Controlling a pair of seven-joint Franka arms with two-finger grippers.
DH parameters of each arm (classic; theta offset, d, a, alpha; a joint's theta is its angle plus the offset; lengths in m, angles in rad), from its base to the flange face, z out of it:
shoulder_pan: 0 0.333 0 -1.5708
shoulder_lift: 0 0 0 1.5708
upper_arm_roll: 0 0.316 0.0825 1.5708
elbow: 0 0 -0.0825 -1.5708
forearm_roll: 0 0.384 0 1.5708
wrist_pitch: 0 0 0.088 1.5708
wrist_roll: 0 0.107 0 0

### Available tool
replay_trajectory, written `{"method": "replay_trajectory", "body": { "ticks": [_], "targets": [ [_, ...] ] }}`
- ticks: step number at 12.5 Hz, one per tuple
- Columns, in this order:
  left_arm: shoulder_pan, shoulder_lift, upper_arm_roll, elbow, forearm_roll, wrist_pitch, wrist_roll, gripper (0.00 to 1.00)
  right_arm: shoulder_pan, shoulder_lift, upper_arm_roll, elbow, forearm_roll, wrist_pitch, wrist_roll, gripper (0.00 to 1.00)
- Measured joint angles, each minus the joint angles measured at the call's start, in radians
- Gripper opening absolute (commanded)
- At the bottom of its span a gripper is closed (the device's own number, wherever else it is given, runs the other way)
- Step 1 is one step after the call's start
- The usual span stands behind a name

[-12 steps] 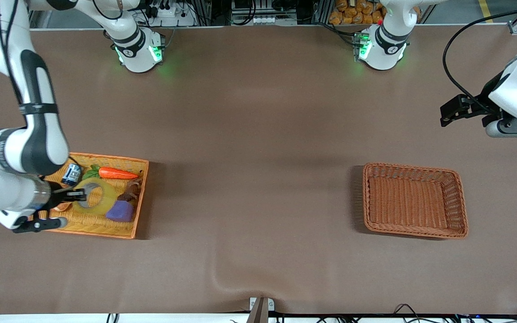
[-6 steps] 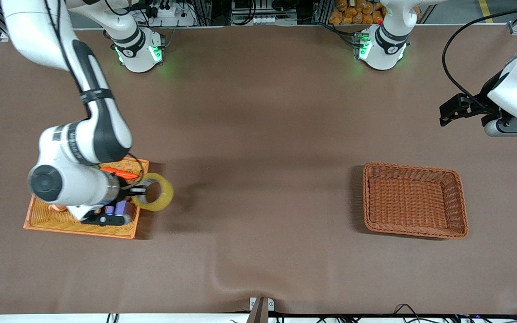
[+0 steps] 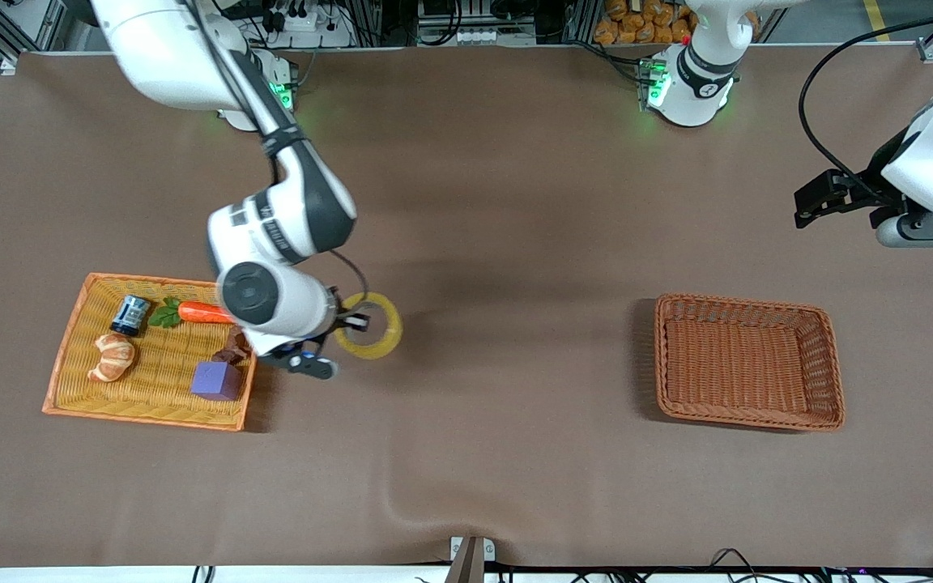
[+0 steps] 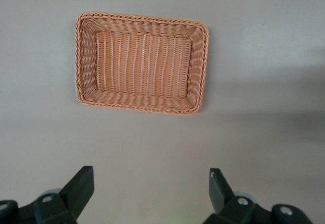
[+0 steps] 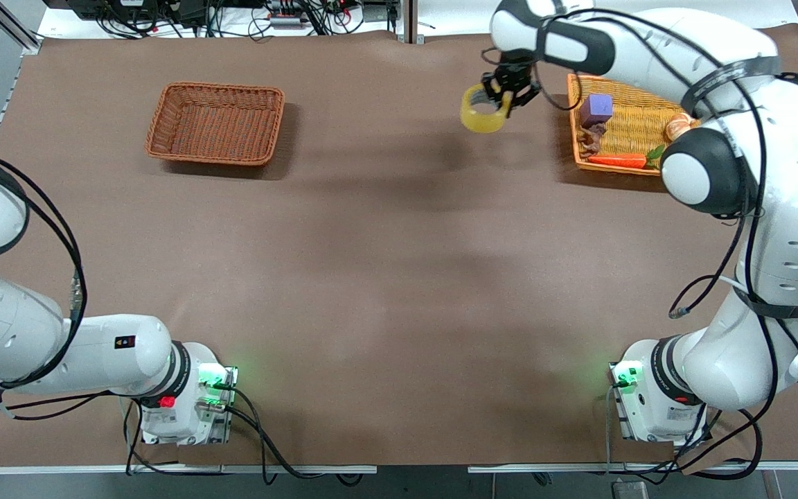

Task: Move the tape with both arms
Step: 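Carry the tape toward the table middle while the left gripper approaches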

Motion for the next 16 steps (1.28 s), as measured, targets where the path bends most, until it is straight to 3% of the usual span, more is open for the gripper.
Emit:
{"method": "replay_trajectory", "body": {
  "ticks": [7,8,9,10,11,16],
  "targets": [
    [-0.044,0.033,-0.002,-0.008,0.000,0.018,-0.008,1.00,0.152,0.118,0.000,-0.001,0.033,0.179,0.233,0.00],
    [-0.045,0.039,-0.002,-0.010,0.000,0.033,-0.008,1.00,0.170,0.133,0.000,-0.001,0.036,0.201,0.254,0.08],
    [-0.046,0.046,-0.002,-0.010,0.000,0.050,-0.008,1.00,0.186,0.145,0.000,-0.001,0.038,0.224,0.270,0.38],
    [-0.051,0.052,-0.002,-0.010,0.000,0.064,-0.008,1.00,0.200,0.156,0.000,-0.001,0.039,0.242,0.277,0.87],
    [-0.058,0.058,-0.003,-0.010,0.000,0.079,-0.008,1.00,0.207,0.163,-0.001,-0.001,0.040,0.253,0.280,1.00],
    [-0.164,0.166,-0.005,-0.008,0.000,0.194,-0.159,1.00,0.203,0.158,-0.017,0.021,0.041,0.248,0.279,1.00]
  ]
}}
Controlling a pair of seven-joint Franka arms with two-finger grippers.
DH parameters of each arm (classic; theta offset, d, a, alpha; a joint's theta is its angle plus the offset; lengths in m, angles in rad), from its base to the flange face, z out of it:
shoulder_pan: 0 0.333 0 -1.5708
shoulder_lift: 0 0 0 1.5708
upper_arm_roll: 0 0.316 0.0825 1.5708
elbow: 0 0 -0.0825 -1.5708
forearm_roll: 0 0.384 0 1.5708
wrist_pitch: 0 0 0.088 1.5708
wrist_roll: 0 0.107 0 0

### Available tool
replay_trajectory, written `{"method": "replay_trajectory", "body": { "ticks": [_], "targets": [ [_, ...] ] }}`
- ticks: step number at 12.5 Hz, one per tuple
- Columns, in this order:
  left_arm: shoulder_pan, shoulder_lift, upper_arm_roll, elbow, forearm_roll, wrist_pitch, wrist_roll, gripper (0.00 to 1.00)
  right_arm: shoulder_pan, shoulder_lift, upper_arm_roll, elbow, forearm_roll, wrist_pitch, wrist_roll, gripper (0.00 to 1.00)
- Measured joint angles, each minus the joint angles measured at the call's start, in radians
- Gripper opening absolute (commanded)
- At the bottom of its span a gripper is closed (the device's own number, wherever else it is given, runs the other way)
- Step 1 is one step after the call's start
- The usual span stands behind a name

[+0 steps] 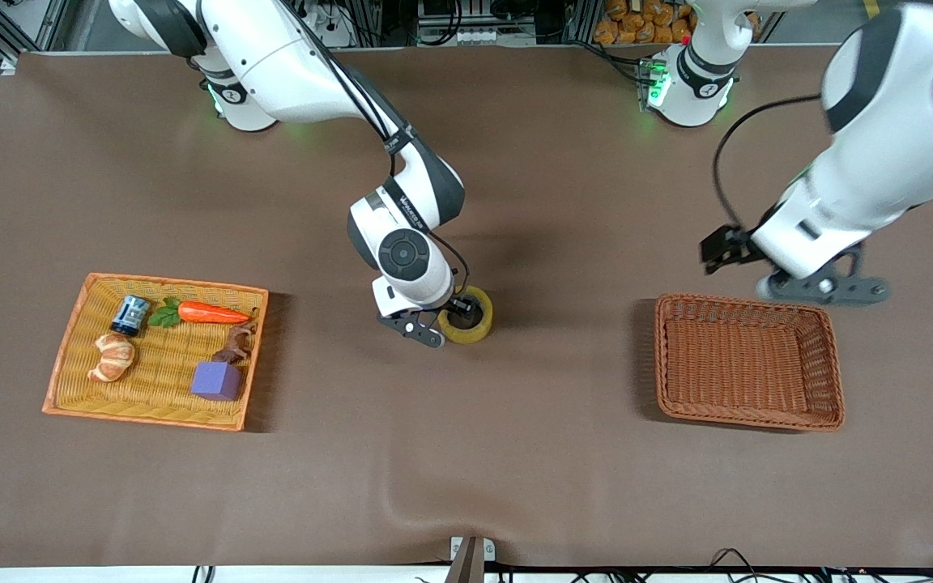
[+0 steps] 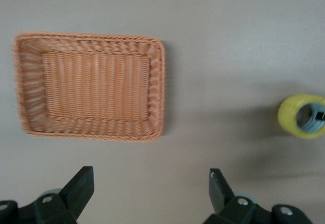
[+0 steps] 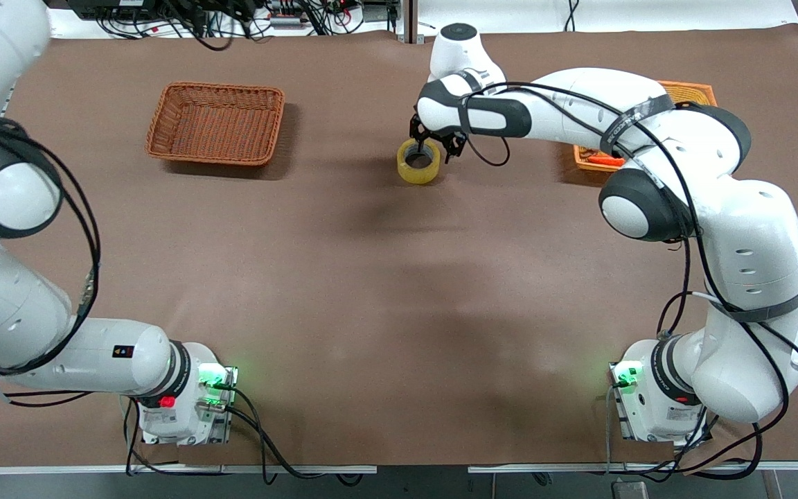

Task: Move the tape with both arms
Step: 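Carry the tape toward the table middle while the left gripper approaches, then grasp the tape with the left gripper while the right gripper withdraws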

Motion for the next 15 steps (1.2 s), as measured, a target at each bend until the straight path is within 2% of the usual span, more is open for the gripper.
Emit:
{"method": "replay_trajectory", "body": {
  "ticks": [2,5,10,13,15],
  "targets": [
    [-0.081,0.072,-0.002,0.006,0.000,0.063,-0.202,1.00,-0.030,-0.023,-0.013,0.012,0.000,-0.060,-0.020,1.00],
    [-0.241,0.187,-0.004,0.008,0.000,0.204,-0.444,1.00,-0.157,-0.098,-0.019,0.017,0.000,-0.198,-0.198,1.00],
    [-0.408,0.364,0.004,0.024,0.007,0.386,-0.532,1.00,-0.426,-0.266,-0.027,0.020,-0.002,-0.444,-0.647,1.00],
    [-0.444,0.456,0.007,0.034,0.098,0.432,-0.540,1.00,-0.524,-0.380,-0.039,-0.032,-0.057,-0.484,-0.848,1.00],
    [-0.466,0.512,0.007,0.036,0.108,0.493,-0.561,1.00,-0.565,-0.448,-0.043,-0.069,-0.089,-0.485,-0.957,1.00]
  ]
}}
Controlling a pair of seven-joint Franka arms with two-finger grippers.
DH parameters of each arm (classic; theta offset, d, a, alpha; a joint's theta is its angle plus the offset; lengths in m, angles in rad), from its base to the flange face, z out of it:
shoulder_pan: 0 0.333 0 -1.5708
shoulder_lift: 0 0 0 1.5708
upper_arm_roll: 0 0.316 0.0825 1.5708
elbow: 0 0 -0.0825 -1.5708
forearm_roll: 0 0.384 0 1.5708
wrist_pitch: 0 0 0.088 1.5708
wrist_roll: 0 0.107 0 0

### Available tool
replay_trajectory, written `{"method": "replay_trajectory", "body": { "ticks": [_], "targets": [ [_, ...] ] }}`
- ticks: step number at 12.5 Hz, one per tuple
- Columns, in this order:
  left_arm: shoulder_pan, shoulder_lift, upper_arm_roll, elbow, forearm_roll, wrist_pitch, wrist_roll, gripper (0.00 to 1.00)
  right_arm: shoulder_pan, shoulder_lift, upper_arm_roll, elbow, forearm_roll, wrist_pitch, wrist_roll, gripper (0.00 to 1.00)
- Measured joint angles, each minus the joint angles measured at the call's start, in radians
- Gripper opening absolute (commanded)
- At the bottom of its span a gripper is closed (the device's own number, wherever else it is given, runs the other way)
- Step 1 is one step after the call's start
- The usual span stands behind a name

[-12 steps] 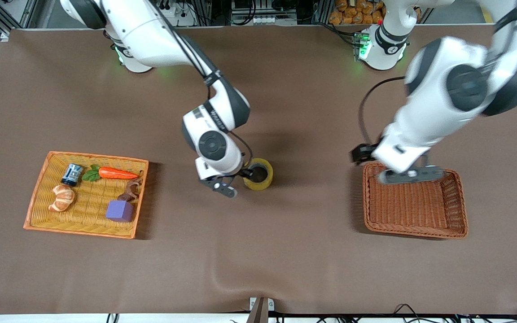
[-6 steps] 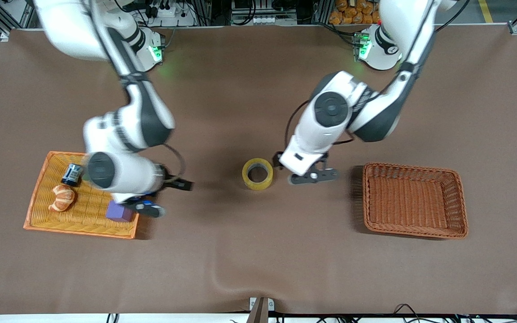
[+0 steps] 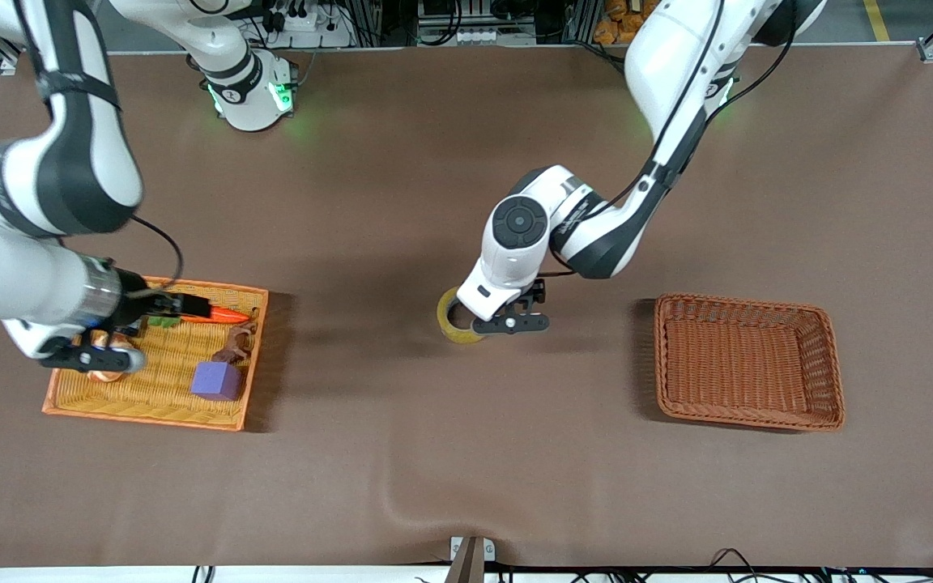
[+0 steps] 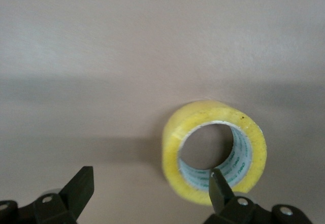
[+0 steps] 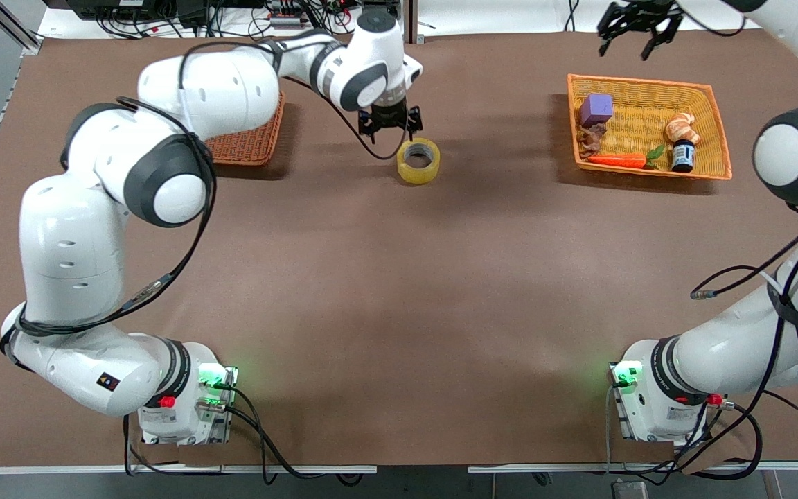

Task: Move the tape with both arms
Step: 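Grasp the tape with the left gripper while the right gripper withdraws, then carry the tape with the left gripper into the wicker basket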

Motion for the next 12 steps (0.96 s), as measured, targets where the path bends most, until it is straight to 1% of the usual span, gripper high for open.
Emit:
{"method": "replay_trajectory", "body": {
  "ticks": [2,3,4,5,6,7,8,12],
  "targets": [
    [-0.022,0.040,0.001,0.002,0.003,0.031,-0.030,1.00,-0.041,-0.066,-0.001,-0.021,-0.068,0.000,-0.099,1.00],
    [-0.025,0.054,0.001,0.004,0.003,0.044,-0.033,0.98,-0.054,-0.100,-0.001,-0.029,-0.096,0.000,-0.134,1.00],
    [-0.025,0.066,0.002,0.005,0.003,0.055,-0.035,0.90,-0.066,-0.136,-0.001,-0.038,-0.110,0.000,-0.167,1.00],
    [-0.025,0.073,0.004,0.007,0.003,0.061,-0.036,0.75,-0.083,-0.167,-0.001,-0.046,-0.116,0.000,-0.200,1.00],
    [-0.024,0.077,0.005,0.010,0.003,0.062,-0.036,0.64,-0.105,-0.194,-0.001,-0.058,-0.118,0.002,-0.229,1.00],
    [-0.024,0.077,0.005,0.012,0.003,0.062,-0.036,0.37,-0.122,-0.216,-0.001,-0.070,-0.118,0.009,-0.247,1.00],
    [-0.024,0.077,0.005,0.013,0.003,0.062,-0.037,0.00,-0.132,-0.237,-0.001,-0.085,-0.118,0.017,-0.255,1.00],
    [-0.023,0.089,0.007,0.016,0.025,0.058,-0.037,0.00,-0.135,-0.313,0.002,-0.135,-0.118,0.015,-0.244,1.00]
  ]
}}
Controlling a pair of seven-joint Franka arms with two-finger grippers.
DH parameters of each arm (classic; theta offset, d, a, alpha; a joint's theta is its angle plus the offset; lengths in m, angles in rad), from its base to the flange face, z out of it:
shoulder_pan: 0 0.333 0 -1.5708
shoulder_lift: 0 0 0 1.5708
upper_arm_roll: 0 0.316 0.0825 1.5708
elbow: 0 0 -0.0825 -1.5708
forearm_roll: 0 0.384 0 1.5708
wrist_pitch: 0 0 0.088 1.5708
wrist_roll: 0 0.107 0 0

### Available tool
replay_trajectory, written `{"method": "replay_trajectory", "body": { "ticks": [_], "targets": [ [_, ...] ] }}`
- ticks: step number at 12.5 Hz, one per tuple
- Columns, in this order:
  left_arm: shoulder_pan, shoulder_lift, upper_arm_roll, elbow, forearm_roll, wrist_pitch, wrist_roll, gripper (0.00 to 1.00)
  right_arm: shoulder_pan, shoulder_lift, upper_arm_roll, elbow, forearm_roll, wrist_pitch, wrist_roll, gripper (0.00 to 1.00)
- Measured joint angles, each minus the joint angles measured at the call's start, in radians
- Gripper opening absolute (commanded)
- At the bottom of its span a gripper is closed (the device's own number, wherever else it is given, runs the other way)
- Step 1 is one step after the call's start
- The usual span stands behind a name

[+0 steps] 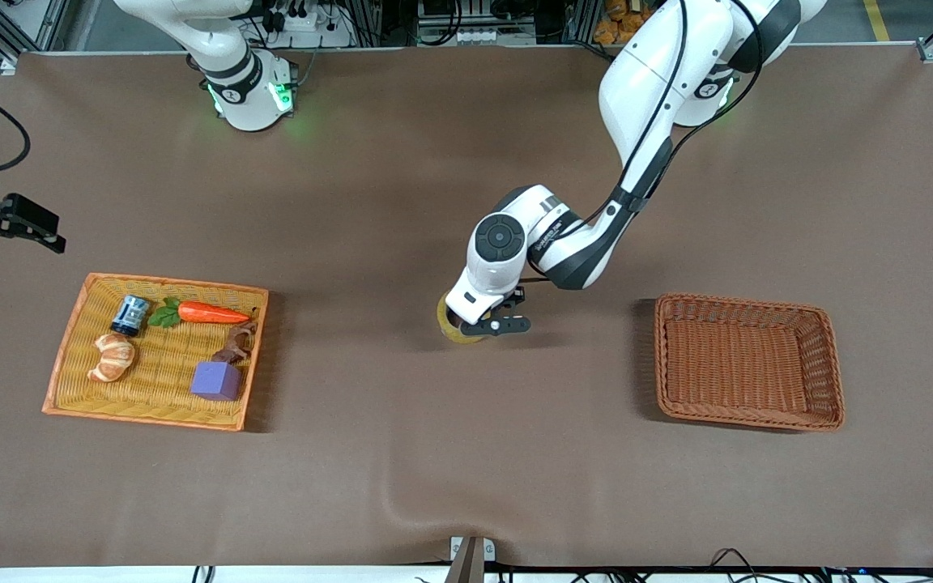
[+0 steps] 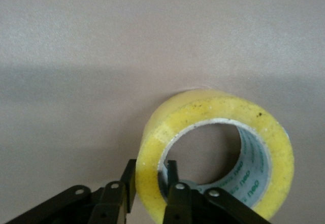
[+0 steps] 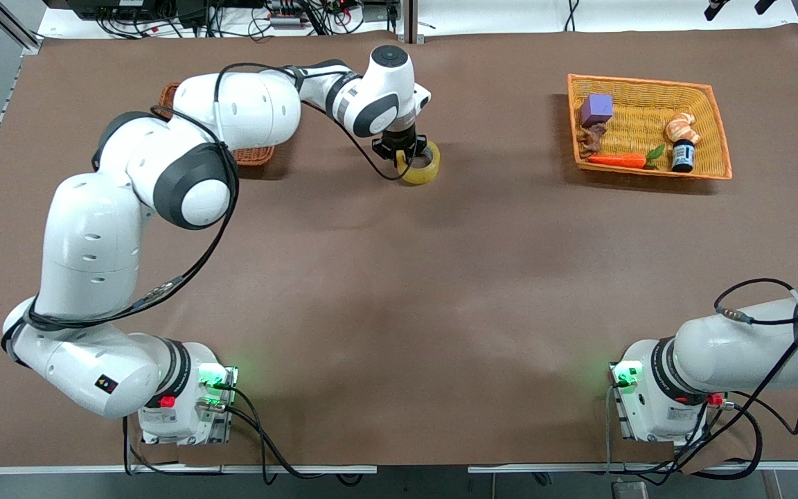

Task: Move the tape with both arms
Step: 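Carry the tape with the left gripper into the wicker basket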

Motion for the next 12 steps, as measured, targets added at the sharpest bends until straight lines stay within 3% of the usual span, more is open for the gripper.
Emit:
{"method": "replay_trajectory", "body": {
  "ticks": [2,5,8,12],
  "targets": [
    [0.016,-0.019,0.005,0.016,0.035,-0.029,0.000,0.00,-0.012,-0.013,-0.001,-0.010,0.020,-0.026,0.033,1.00],
    [0.108,-0.155,0.010,0.035,0.078,-0.112,0.041,0.00,-0.029,-0.013,-0.001,-0.015,0.042,-0.036,0.045,1.00],
    [0.310,-0.307,0.004,-0.013,0.053,-0.179,0.324,0.00,-0.031,-0.014,-0.001,-0.016,0.048,-0.036,0.051,1.00],
    [0.595,-0.349,-0.008,-0.106,-0.005,-0.191,0.787,0.00,-0.032,-0.015,0.000,-0.016,0.048,-0.027,0.058,1.00]
  ]
}}
